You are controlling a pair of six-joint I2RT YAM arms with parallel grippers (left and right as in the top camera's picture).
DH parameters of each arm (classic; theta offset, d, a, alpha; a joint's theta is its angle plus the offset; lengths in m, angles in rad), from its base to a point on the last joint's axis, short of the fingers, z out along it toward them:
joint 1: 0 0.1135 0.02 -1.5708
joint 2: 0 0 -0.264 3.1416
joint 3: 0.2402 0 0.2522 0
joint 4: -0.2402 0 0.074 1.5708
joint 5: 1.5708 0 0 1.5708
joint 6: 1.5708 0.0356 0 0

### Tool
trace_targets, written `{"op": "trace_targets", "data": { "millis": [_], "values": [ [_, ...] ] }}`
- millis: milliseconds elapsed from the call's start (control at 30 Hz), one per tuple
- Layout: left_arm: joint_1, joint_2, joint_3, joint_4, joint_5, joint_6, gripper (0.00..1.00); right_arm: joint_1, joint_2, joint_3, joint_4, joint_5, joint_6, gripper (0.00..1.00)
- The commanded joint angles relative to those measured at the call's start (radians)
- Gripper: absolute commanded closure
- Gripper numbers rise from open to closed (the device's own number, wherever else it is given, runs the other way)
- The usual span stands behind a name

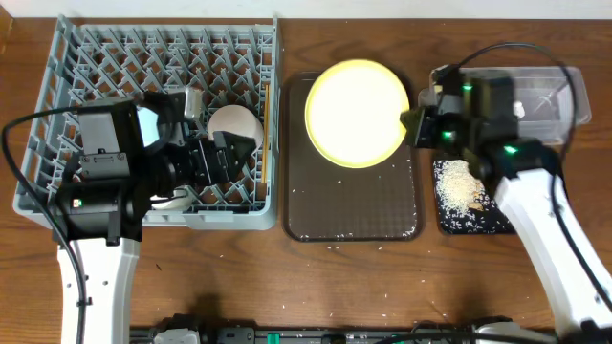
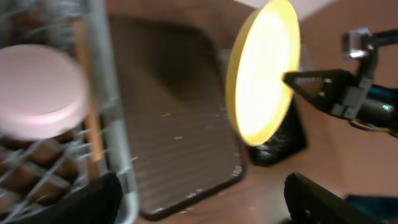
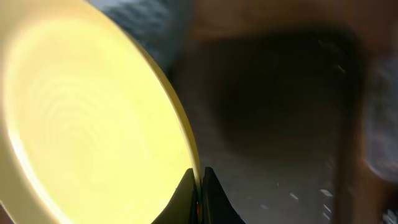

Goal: Sort waste into correct bins and load items into the dishwasher
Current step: 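Grasp the yellow plate edge with the right gripper and lift it, then hand the yellow plate from the right gripper to the left gripper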

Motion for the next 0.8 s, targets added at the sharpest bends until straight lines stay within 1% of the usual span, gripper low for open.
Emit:
{"op": "trace_targets", "data": {
  "millis": [0, 133, 200, 267, 333, 367, 433, 467, 500, 567, 600, 633, 667, 700, 733, 767],
  "values": [
    [-0.056, 0.005, -0.002, 0.044, 0.155, -0.005, 0.15, 0.021, -0.039, 0.005, 0.024, -0.189, -0.061, 0.99],
    [-0.148, 0.008, -0.002, 0.107, 0.147, -0.005, 0.16, 0.087, -0.039, 0.005, 0.056, -0.228, -0.055, 0.99],
    [-0.182, 0.012, -0.002, 0.117, 0.103, -0.005, 0.22, 0.111, -0.040, 0.005, 0.069, -0.248, -0.055, 0.99],
    [-0.217, 0.018, -0.002, 0.101, -0.004, -0.005, 0.24, 0.138, -0.040, 0.005, 0.103, -0.301, -0.055, 0.99],
    [-0.240, 0.024, -0.002, 0.098, -0.043, -0.005, 0.28, 0.156, -0.040, 0.005, 0.125, -0.323, -0.055, 0.99],
    [-0.255, 0.031, -0.002, 0.104, -0.043, -0.005, 0.39, 0.169, -0.040, 0.005, 0.130, -0.323, -0.055, 0.99],
    [-0.271, 0.041, -0.002, 0.116, -0.048, -0.005, 0.70, 0.180, -0.040, 0.005, 0.127, -0.320, -0.056, 0.99],
    [-0.275, 0.045, -0.002, 0.119, -0.063, -0.005, 0.80, 0.180, -0.040, 0.005, 0.126, -0.314, -0.056, 0.99],
    [-0.275, 0.047, -0.002, 0.120, -0.093, -0.006, 0.92, 0.180, -0.040, 0.005, 0.124, -0.296, -0.063, 0.99],
    [-0.275, 0.042, -0.002, 0.108, -0.189, -0.008, 0.92, 0.177, -0.040, 0.005, 0.094, -0.151, -0.096, 0.87],
    [-0.275, 0.037, -0.002, 0.096, -0.247, -0.011, 0.92, 0.174, -0.040, 0.005, 0.071, -0.040, -0.104, 0.79],
    [-0.275, 0.029, -0.001, 0.074, -0.340, -0.014, 0.92, 0.169, -0.040, 0.005, 0.046, 0.076, -0.104, 0.66],
    [-0.275, 0.019, -0.001, 0.051, -0.443, -0.014, 0.92, 0.164, -0.040, 0.005, 0.024, 0.142, -0.105, 0.57],
    [-0.275, 0.008, 0.000, 0.031, -0.551, -0.014, 0.92, 0.159, -0.040, 0.005, 0.009, 0.170, -0.104, 0.50],
    [-0.275, 0.000, 0.000, 0.018, -0.626, -0.014, 0.92, 0.153, -0.040, 0.005, -0.005, 0.186, -0.104, 0.43],
    [-0.275, -0.011, 0.000, 0.007, -0.745, -0.014, 0.92, 0.145, -0.040, 0.005, -0.020, 0.193, -0.104, 0.35]
  ]
}}
